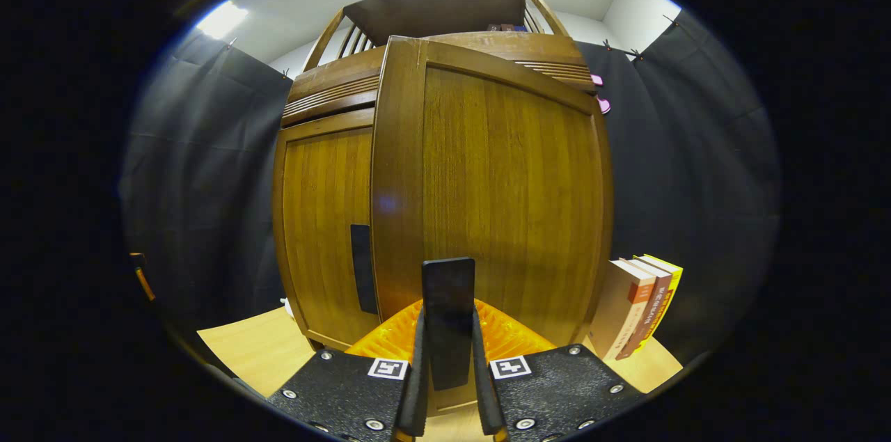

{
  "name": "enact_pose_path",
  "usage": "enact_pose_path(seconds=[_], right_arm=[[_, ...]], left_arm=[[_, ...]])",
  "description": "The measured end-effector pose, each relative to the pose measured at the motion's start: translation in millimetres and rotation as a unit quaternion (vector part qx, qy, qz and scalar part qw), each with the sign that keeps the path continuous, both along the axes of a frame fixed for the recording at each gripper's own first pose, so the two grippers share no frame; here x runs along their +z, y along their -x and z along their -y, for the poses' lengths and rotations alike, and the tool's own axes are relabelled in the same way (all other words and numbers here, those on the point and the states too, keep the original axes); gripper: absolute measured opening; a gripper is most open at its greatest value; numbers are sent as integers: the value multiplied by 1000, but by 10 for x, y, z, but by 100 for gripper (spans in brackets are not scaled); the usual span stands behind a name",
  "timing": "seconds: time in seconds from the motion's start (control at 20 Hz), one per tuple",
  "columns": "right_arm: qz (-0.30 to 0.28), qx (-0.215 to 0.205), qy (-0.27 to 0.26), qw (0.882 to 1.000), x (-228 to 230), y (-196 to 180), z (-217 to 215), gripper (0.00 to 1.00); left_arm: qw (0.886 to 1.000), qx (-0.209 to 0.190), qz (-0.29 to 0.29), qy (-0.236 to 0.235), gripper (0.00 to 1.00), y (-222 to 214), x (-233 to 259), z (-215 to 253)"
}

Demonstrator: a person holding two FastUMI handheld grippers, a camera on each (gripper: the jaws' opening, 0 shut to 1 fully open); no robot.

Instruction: Open the right door of the double-door shoe cabinet with the right hand, and open the left door with the left hand.

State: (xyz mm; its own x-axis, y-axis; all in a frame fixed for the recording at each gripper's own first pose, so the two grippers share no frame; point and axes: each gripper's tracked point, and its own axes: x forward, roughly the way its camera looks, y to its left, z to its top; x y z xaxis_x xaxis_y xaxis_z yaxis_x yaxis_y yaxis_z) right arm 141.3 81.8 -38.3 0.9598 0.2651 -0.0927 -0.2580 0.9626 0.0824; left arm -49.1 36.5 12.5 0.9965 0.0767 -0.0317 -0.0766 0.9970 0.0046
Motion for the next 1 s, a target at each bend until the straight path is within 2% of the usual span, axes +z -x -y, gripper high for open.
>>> enact_pose_path(seconds=[0.1,0.2,0.25,0.3,0.4,0.45,0.5,0.65,0.7,0.8,0.85,0.9,1.0], right_arm=[[1,-2,5,1000,19,126,157,29],[3,-5,17,1000,16,249,323,27],[5,-8,26,1000,23,296,403,25],[7,-10,36,999,30,342,477,32],[7,-8,41,999,14,412,577,22],[2,-6,35,999,6,432,609,25],[-4,-7,24,1000,8,448,649,24],[-3,-23,13,1000,16,521,867,22],[-2,-32,15,999,16,552,953,14],[-13,-38,3,999,-8,593,1119,16],[-18,-43,-4,999,-10,607,1229,14],[-18,-50,0,999,-9,617,1323,13],[-13,-68,19,997,-12,615,1539,12]], left_arm=[[1000,-8,-1,2,93,-5,-26,135],[1000,-13,-3,5,99,-42,-34,221],[1000,-15,-4,7,99,-58,-63,255],[1000,-18,-5,7,96,-65,-72,300],[1000,-21,-5,7,96,-70,-76,349],[1000,-23,-5,7,96,-73,-71,379],[1000,-25,-3,8,93,-86,-54,398],[1000,-26,2,5,96,-98,-42,425],[1000,-26,2,5,96,-104,-47,434],[1000,-26,0,6,99,-104,-63,438],[1000,-26,0,5,93,-109,-67,441],[1000,-26,0,5,96,-108,-77,435],[1000,-24,-2,4,96,-134,-105,425]])
